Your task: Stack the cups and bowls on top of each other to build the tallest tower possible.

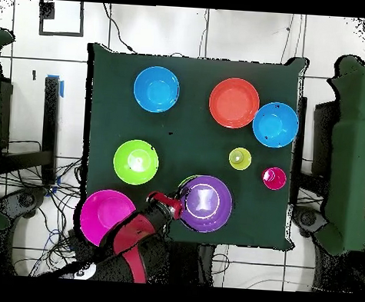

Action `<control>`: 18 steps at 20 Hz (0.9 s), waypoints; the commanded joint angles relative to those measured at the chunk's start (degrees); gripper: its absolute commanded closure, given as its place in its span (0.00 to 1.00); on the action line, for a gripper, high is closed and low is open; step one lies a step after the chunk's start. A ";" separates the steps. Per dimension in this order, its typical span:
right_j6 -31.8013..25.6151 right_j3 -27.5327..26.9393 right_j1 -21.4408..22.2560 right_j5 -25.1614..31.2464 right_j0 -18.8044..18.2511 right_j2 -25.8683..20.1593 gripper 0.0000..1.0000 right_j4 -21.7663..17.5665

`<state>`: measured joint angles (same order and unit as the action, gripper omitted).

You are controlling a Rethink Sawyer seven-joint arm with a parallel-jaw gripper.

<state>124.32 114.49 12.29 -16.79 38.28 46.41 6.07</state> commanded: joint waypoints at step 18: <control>6.84 -4.02 -1.65 3.16 -2.95 -5.34 1.00 4.64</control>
<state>124.32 114.49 12.29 -16.79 36.47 46.41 7.77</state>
